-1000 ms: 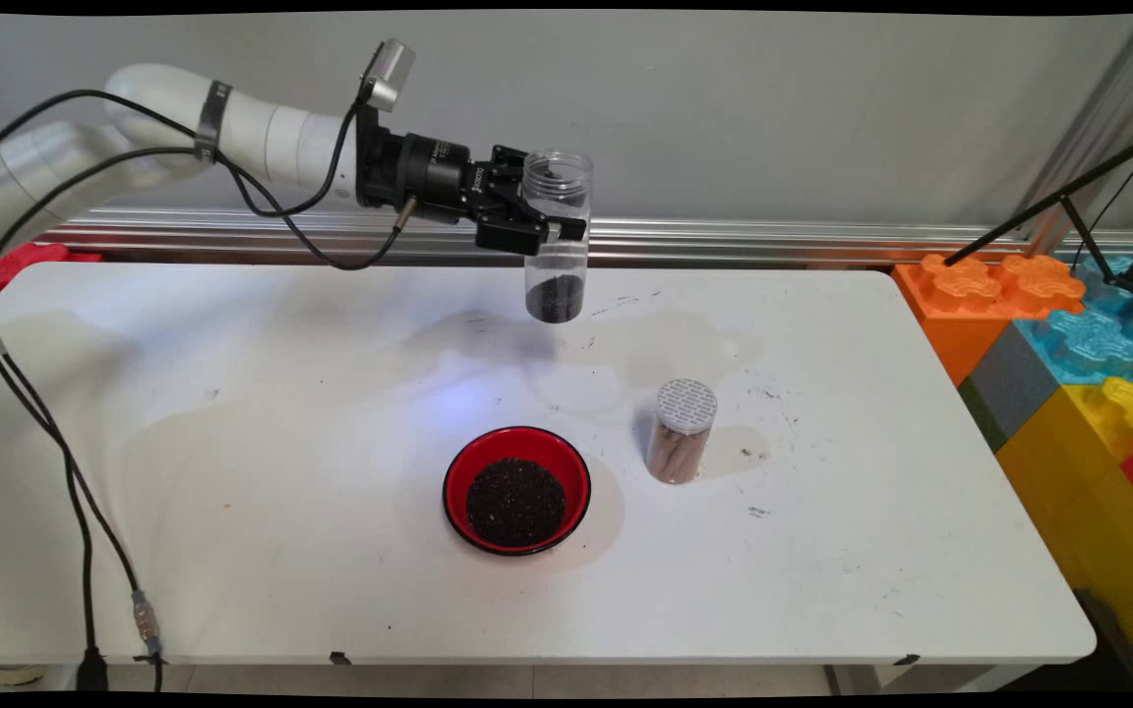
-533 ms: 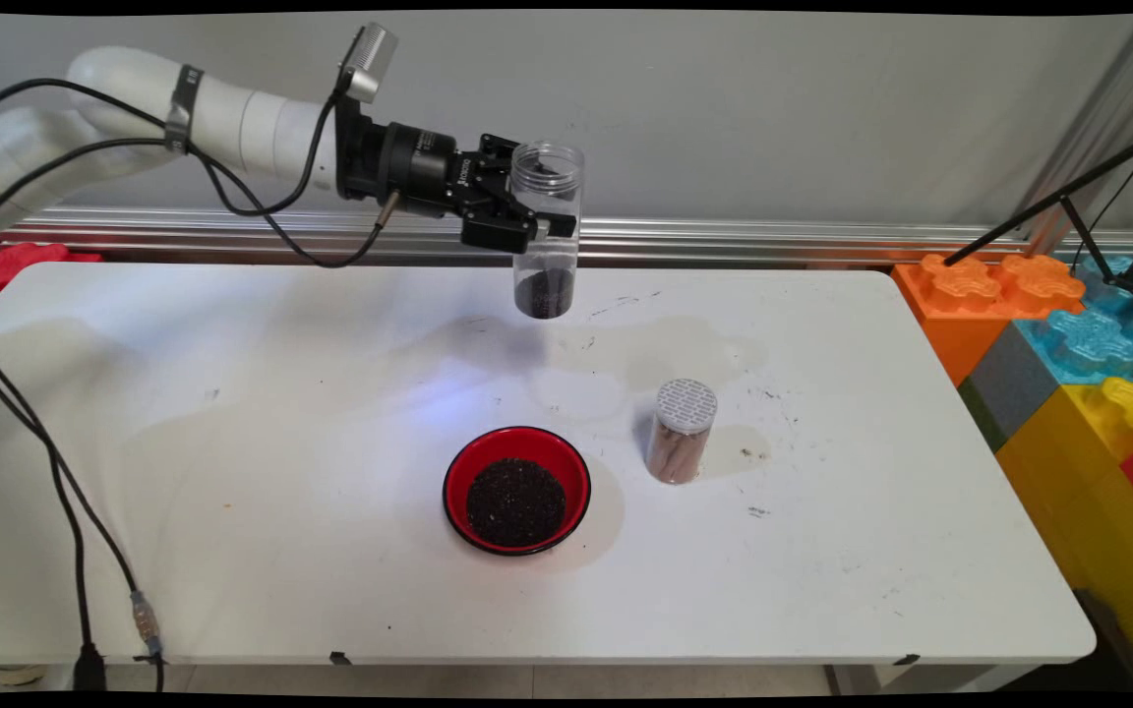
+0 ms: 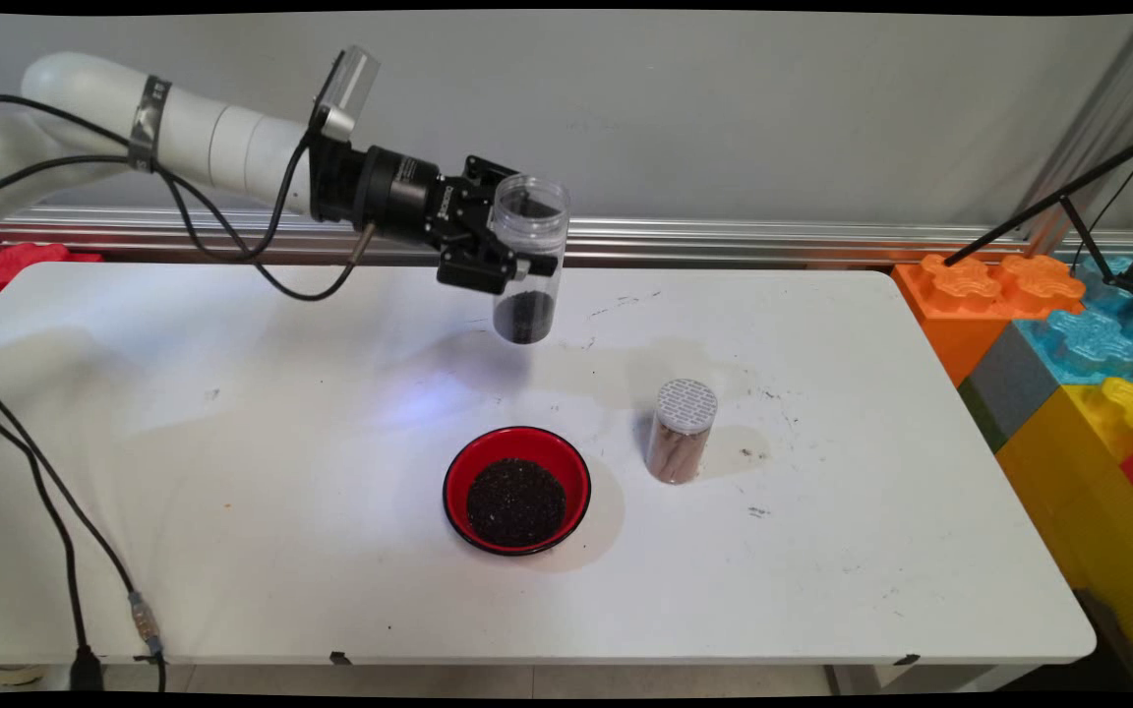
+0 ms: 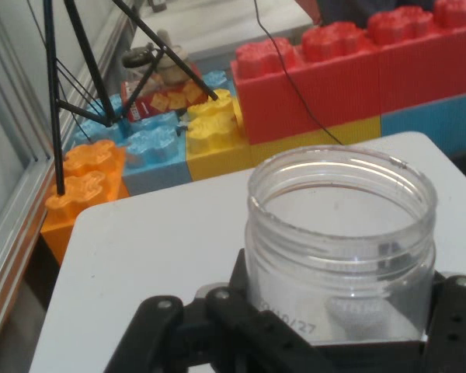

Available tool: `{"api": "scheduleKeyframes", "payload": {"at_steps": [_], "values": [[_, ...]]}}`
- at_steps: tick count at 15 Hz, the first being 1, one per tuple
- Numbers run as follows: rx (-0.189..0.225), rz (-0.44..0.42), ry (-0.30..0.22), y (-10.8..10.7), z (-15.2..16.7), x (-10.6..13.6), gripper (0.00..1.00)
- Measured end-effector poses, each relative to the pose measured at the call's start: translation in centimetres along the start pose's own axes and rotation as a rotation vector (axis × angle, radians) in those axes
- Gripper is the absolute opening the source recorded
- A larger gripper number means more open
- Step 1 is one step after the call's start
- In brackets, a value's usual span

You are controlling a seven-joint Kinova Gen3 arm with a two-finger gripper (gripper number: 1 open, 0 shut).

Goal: Pour the black seasoning powder in the red bowl

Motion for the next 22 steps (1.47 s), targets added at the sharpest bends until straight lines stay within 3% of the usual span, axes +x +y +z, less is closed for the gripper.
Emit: {"api": "scheduleKeyframes", "payload": {"at_steps": [11,17,22], "values": [[-0.053,0.262,-0.086,4.3,0.5,0.5,0.0],[-0.078,0.42,-0.143,5.5,0.9,0.3,0.0],[-0.122,0.559,-0.178,6.4,1.2,0.1,0.0]]}}
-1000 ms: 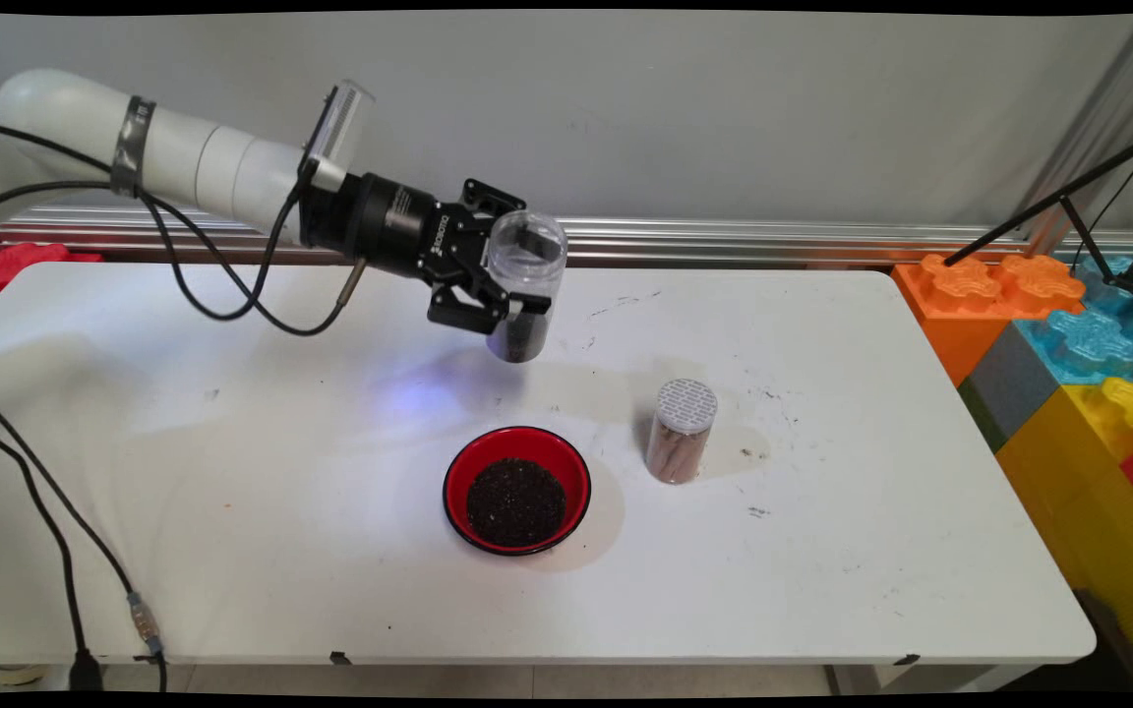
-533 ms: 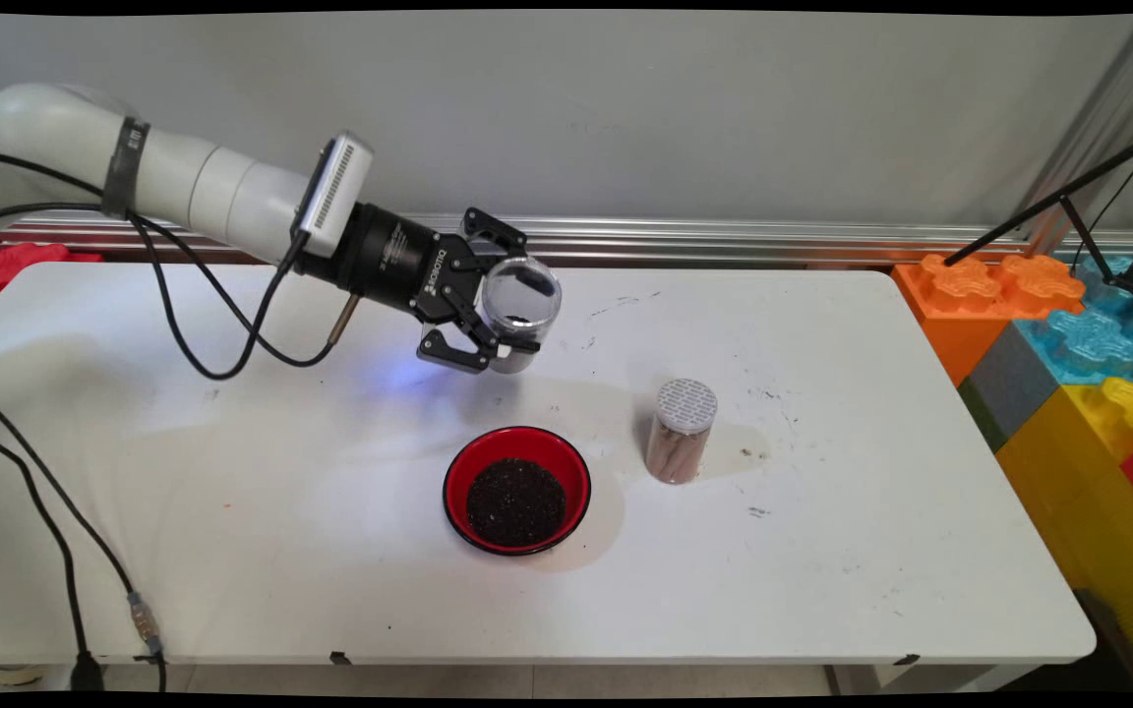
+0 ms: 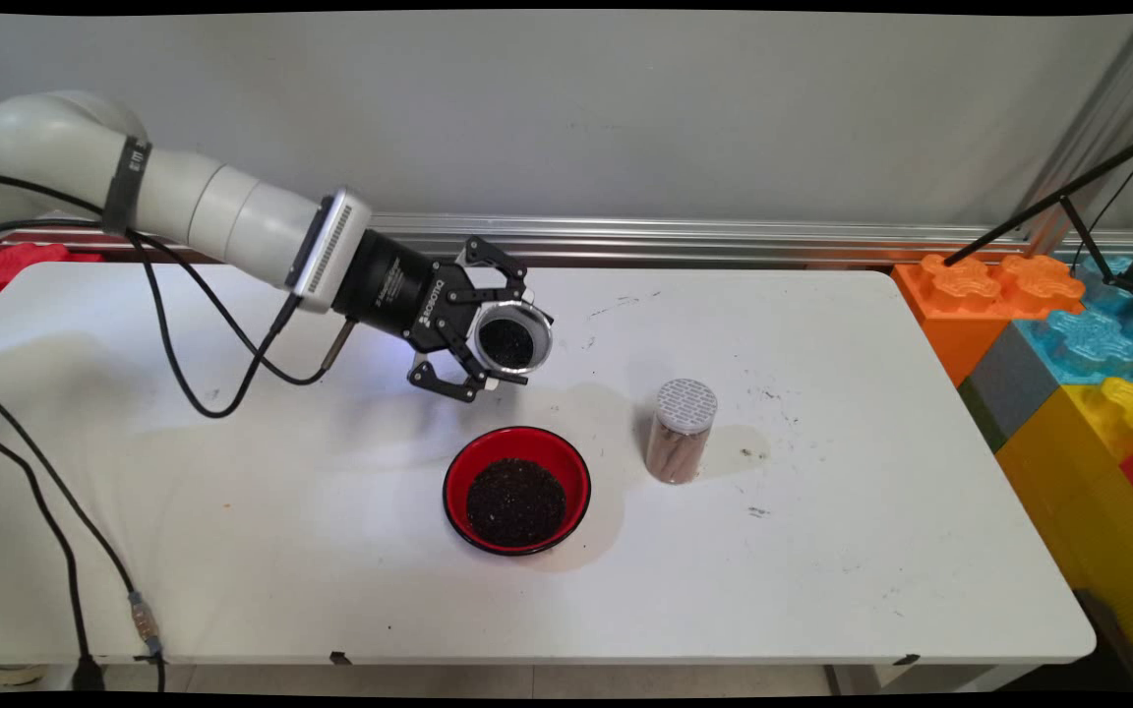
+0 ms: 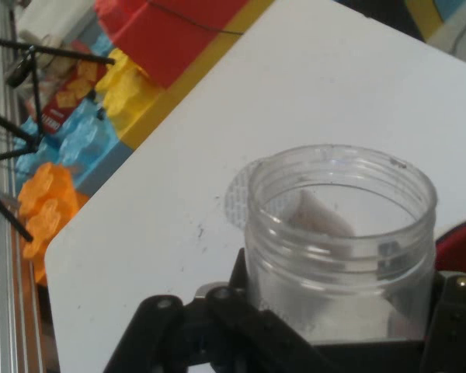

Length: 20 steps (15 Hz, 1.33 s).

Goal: Pour the black seasoning powder in the red bowl

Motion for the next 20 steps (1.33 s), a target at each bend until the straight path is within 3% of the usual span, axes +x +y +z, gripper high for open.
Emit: {"api": "scheduleKeyframes", "payload": {"at_steps": [10,20], "values": [[-0.039,0.261,-0.061,0.7,1.0,0.3,0.0],[-0.073,0.471,-0.081,1.2,2.1,0.7,0.0]]}}
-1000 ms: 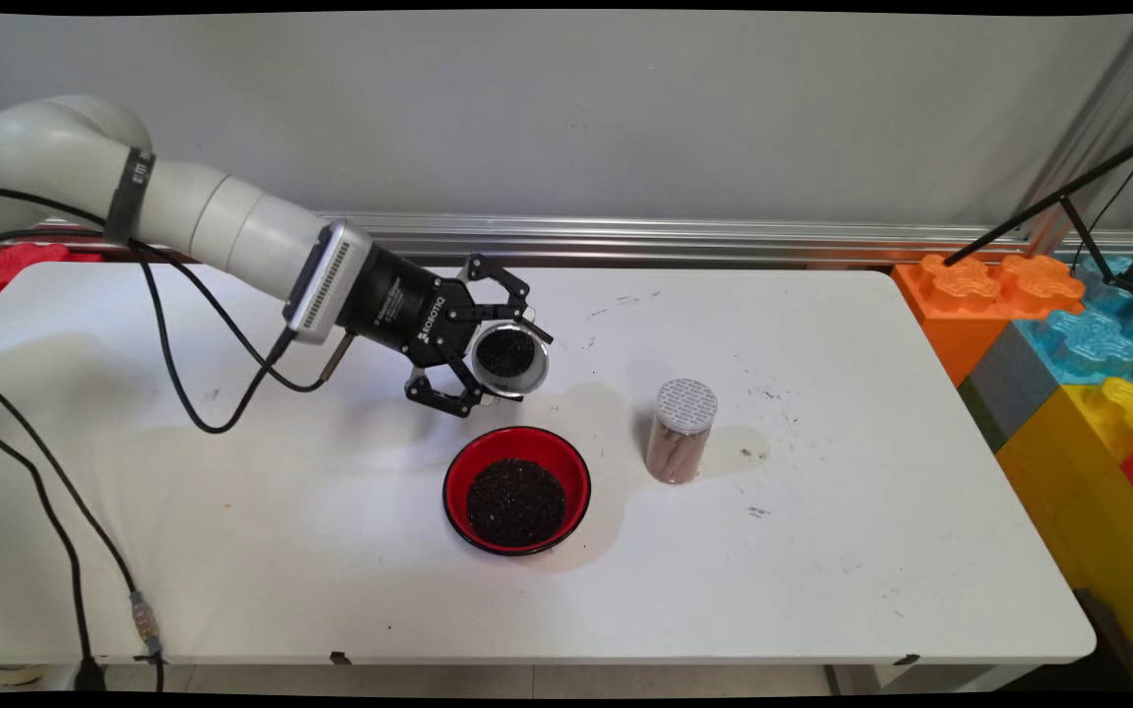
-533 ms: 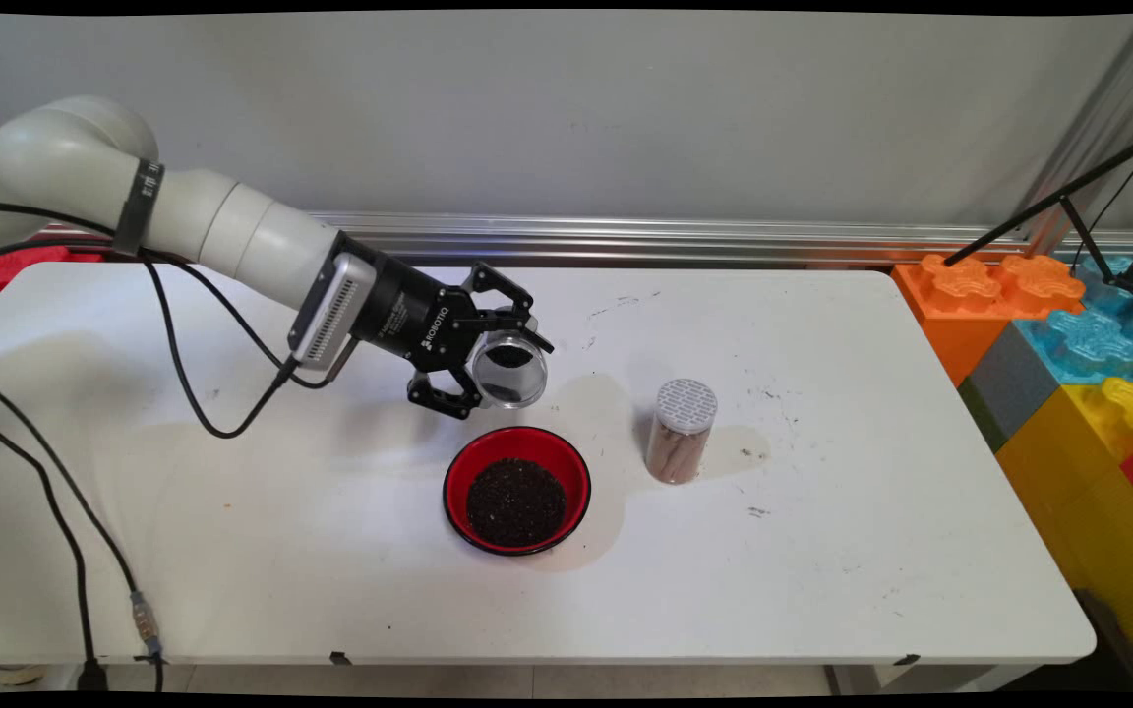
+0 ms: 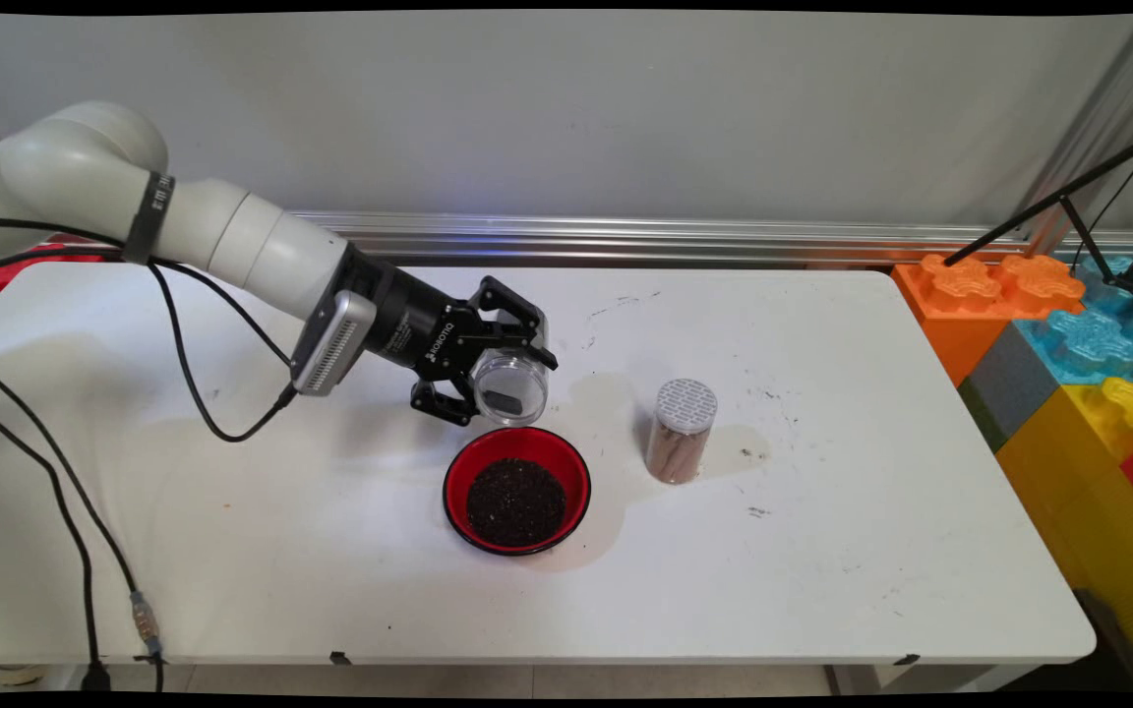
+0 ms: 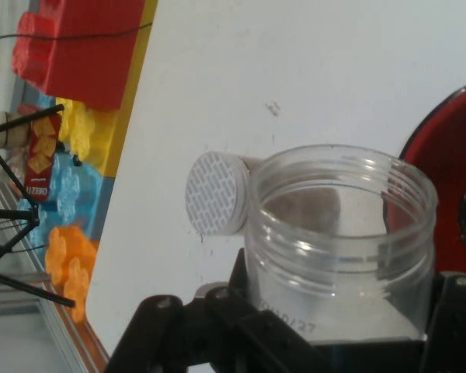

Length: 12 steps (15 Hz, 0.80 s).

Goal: Pour the black seasoning powder in the red bowl

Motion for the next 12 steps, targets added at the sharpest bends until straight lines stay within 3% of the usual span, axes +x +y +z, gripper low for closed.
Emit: {"api": "scheduleKeyframes", "payload": {"at_steps": [12], "values": [[-0.025,0.155,-0.032,-0.3,0.39,-0.1,0.0]]}}
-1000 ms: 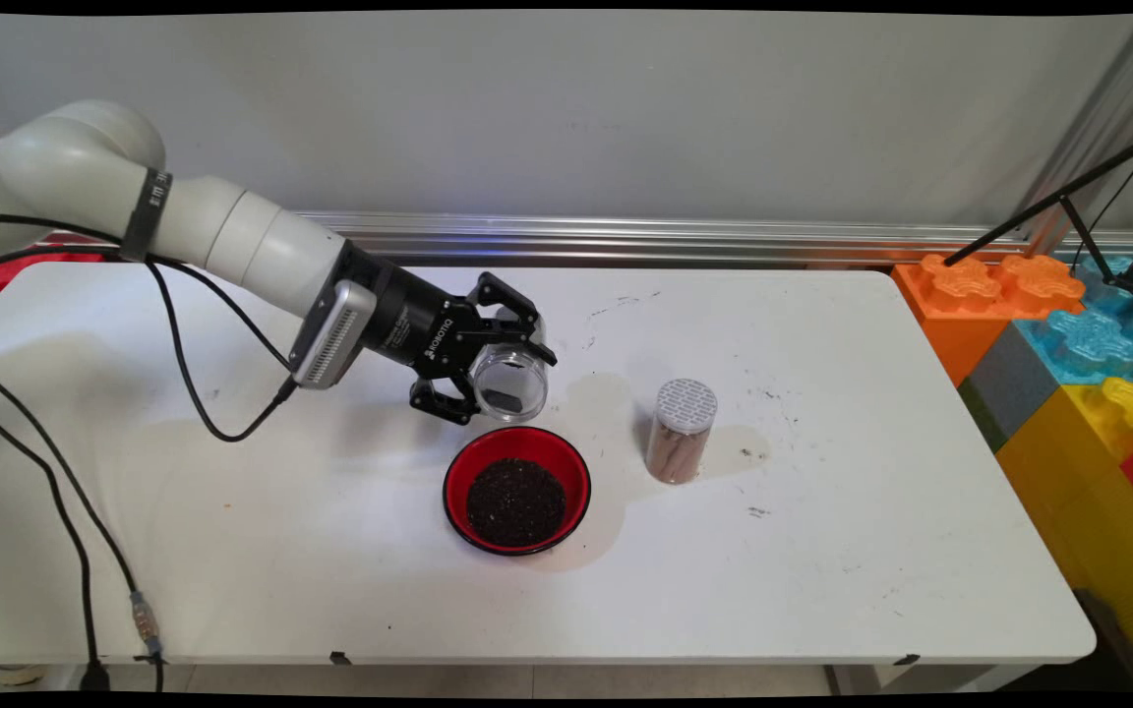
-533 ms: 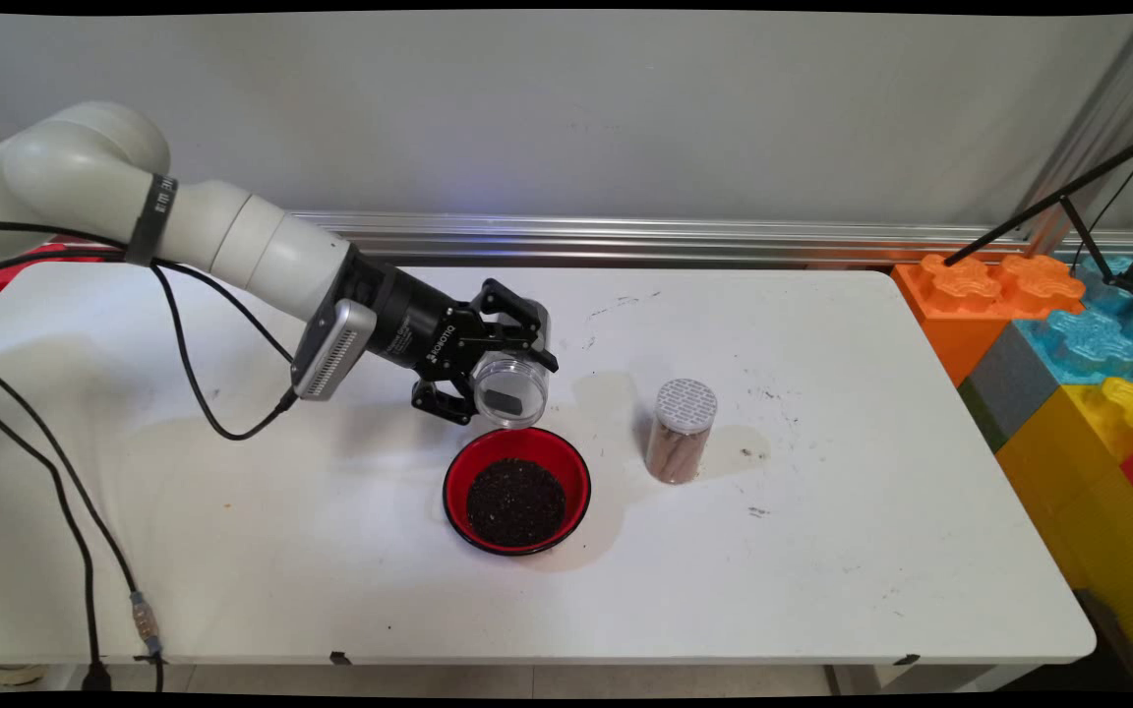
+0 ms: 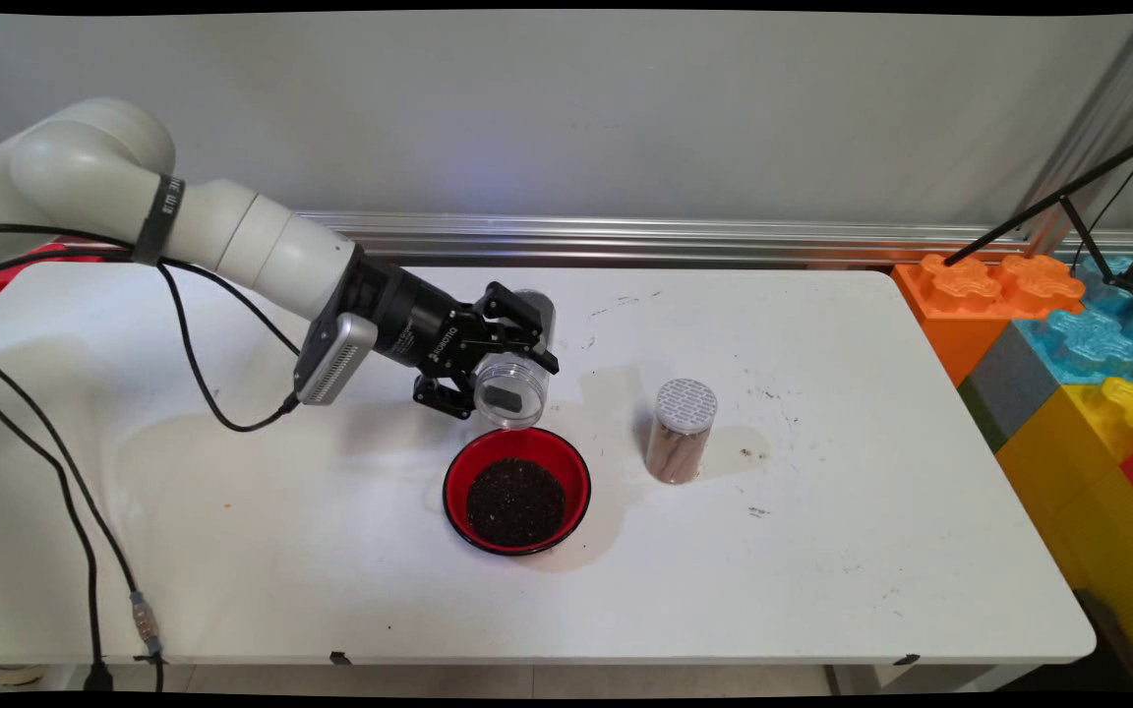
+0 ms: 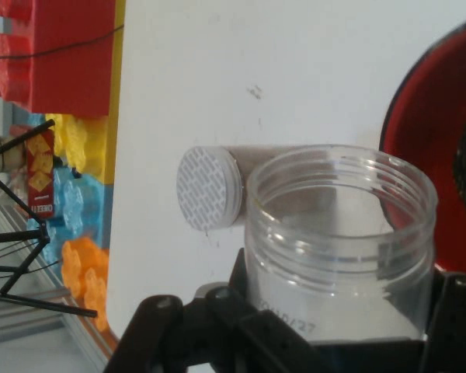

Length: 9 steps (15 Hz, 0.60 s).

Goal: Pour the black seasoning powder in the red bowl

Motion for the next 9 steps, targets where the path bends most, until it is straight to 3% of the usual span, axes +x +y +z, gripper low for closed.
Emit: {"api": "scheduleKeyframes", "payload": {"at_steps": [9], "values": [[0.004,0.103,-0.031,-0.36,-0.23,0.04,0.0]]}}
